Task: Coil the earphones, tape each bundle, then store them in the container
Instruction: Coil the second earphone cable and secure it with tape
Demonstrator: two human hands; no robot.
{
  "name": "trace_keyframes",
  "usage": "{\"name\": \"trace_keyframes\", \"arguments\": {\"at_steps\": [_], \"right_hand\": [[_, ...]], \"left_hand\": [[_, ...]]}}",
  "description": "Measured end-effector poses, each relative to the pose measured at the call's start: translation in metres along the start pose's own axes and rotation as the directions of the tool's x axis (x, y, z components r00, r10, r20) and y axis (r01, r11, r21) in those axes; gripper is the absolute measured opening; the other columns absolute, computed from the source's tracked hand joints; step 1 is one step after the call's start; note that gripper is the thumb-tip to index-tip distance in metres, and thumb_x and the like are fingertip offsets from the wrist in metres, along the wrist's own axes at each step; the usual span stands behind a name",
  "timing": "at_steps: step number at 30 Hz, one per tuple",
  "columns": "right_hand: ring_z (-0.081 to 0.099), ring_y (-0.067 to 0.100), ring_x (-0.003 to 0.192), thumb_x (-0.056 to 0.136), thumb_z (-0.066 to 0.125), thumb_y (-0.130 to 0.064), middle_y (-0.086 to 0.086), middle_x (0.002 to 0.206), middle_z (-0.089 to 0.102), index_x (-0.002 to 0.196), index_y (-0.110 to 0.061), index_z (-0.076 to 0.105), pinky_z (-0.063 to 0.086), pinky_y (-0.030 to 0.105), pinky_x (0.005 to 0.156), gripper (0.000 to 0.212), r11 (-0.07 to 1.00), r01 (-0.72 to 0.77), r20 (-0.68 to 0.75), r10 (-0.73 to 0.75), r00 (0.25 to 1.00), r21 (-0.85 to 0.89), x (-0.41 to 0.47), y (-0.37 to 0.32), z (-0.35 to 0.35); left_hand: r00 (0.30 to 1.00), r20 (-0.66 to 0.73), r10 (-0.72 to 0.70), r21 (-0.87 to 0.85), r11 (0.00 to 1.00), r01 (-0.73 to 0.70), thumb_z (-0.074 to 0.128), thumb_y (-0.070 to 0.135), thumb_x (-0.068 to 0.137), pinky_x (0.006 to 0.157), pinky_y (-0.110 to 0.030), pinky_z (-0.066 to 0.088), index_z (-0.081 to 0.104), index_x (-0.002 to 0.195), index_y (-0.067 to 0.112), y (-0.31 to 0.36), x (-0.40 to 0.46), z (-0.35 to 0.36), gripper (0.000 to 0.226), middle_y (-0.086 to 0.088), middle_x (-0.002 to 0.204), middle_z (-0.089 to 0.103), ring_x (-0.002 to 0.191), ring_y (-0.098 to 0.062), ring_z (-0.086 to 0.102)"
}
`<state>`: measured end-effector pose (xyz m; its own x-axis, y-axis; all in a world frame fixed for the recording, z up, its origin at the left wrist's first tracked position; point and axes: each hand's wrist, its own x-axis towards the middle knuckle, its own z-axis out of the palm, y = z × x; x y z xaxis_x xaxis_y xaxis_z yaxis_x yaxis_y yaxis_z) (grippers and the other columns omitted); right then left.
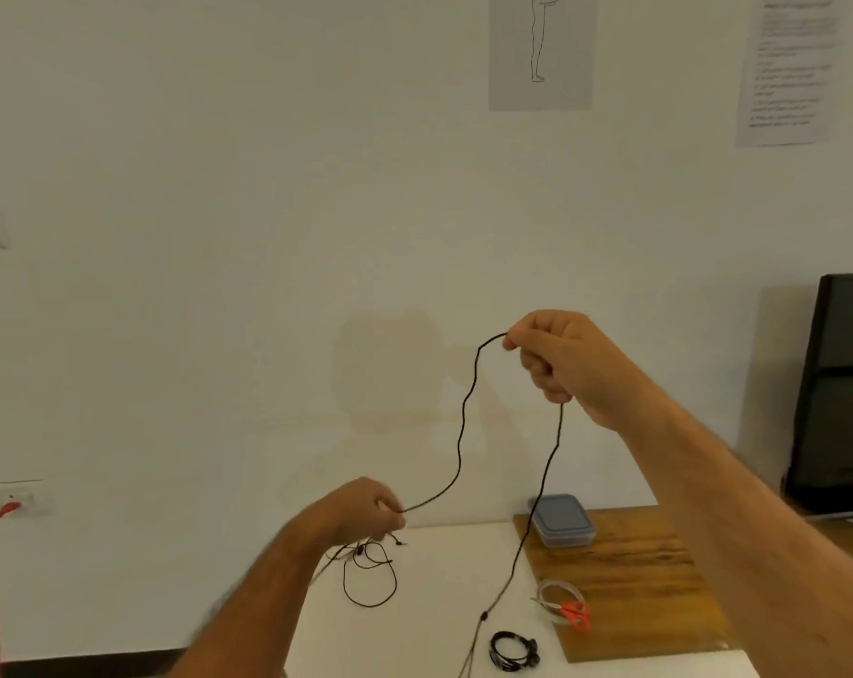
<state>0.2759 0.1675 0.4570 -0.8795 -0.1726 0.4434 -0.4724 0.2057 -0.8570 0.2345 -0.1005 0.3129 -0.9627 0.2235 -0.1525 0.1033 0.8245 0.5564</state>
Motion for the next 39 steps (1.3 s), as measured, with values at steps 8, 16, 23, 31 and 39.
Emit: {"name": "trace_keyframes", "arguments": {"at_steps": [8,16,23,31,39], "right_hand": [[0.062,0.016,0.056,0.098,0.055,-0.019,0.003,0.066,0.063,0.089,-0.006,0.063,0.054,0.026,0.060,0.018,0.964,-0.086,0.295,0.162,0.942,-0.253,-0.001,0.020,0.037],[0.072,0.025,0.068,0.095,0.060,-0.014,0.009,0.072,0.070,0.089,-0.005,0.066,0.059,0.036,0.074,0.013,0.960,0.050,0.123,-0.017,0.992,-0.275,0.003,0.008,0.005],[0.067,0.017,0.060,0.095,0.059,-0.015,0.005,0.068,0.068,0.086,-0.007,0.067,0.057,0.033,0.070,0.014,0.916,0.101,0.117,-0.059,0.991,-0.388,0.005,0.004,-0.003],[0.069,0.020,0.057,0.095,0.055,-0.007,0.012,0.070,0.067,0.085,-0.005,0.064,0.058,0.048,0.079,0.013,0.984,-0.013,-0.417,-0.063,0.907,-0.176,0.016,0.027,-0.060],[0.067,0.016,0.109,0.085,0.071,-0.033,0.002,0.117,0.070,0.136,-0.023,0.046,0.049,0.036,0.100,0.057,0.989,-0.122,0.340,0.142,0.929,-0.079,-0.005,0.028,-0.006]], "left_hand": [[0.859,-0.487,0.158,-0.584,0.672,-0.455,0.043,0.032,0.102,0.085,-0.031,0.053,0.065,0.110,0.016,0.108,-0.029,-0.025,0.028,-0.003,0.094,0.073,0.088,-0.013,0.069],[0.916,-0.320,0.241,-0.605,0.692,-0.394,0.045,0.040,0.100,0.050,-0.020,0.028,0.056,0.071,0.018,0.101,-0.036,-0.026,0.038,0.008,0.058,0.046,0.052,-0.009,0.039],[0.928,-0.140,0.345,-0.764,0.559,-0.322,0.037,0.037,0.104,0.045,-0.020,0.027,0.048,0.077,0.020,0.115,-0.043,-0.036,0.034,0.005,0.062,0.033,0.050,-0.011,0.026],[0.941,-0.152,0.303,-0.650,0.686,-0.326,0.038,0.031,0.105,0.042,-0.017,0.015,0.047,0.074,0.021,0.085,-0.043,-0.040,0.034,0.004,0.063,0.022,0.054,-0.012,0.012],[0.908,-0.109,0.405,-0.603,0.699,-0.384,0.036,0.032,0.105,0.043,-0.019,0.013,0.048,0.074,0.021,0.118,-0.051,-0.048,0.034,0.006,0.061,0.025,0.051,-0.009,0.016]]}}
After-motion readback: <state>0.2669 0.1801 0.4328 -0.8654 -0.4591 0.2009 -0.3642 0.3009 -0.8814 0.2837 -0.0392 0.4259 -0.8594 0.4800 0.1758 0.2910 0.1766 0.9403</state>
